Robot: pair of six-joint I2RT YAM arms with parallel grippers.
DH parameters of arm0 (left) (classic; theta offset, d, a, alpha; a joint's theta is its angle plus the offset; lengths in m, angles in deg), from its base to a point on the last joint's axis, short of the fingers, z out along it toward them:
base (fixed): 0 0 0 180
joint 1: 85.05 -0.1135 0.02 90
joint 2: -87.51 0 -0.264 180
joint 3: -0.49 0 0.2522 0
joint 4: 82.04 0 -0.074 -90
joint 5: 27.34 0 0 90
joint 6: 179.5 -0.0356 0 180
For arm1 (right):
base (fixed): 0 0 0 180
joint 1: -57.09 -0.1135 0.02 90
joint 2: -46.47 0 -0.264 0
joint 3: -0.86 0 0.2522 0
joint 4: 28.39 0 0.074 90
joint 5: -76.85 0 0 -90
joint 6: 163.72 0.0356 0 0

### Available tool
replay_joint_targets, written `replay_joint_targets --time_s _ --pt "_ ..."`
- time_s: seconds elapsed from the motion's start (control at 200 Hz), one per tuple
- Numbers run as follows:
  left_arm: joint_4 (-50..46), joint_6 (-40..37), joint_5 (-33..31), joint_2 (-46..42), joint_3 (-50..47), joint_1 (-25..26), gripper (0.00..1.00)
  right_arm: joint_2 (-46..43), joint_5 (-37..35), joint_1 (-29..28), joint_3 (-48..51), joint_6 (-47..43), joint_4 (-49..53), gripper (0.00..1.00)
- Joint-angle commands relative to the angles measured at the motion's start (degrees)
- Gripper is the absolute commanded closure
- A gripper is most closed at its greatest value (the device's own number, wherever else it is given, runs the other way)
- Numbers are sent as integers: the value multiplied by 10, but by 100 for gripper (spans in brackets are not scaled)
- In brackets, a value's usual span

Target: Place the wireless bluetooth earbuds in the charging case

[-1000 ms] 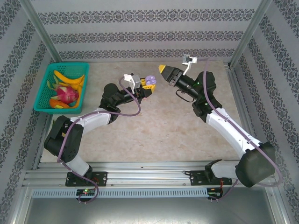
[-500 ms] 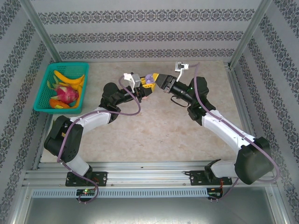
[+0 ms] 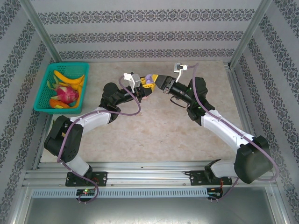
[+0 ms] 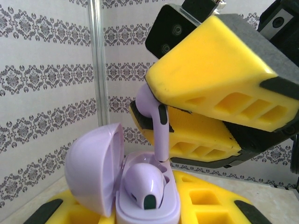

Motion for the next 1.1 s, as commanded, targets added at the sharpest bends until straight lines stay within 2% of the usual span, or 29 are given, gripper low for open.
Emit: replay_joint_targets --time_s 0.0,0.18,0.639,1.094 --pt "29 6 4 -2 17 8 100 11 16 -4 9 -9 -17 77" --pt "28 5 3 -4 17 7 100 12 16 -4 9 -29 9 78" --pt "10 -6 4 -16 22 9 100 3 -1 -12 -21 -131 148 79" --pt "-1 -17 7 -34 20 8 100 -3 -53 -21 -41 -204 252 78"
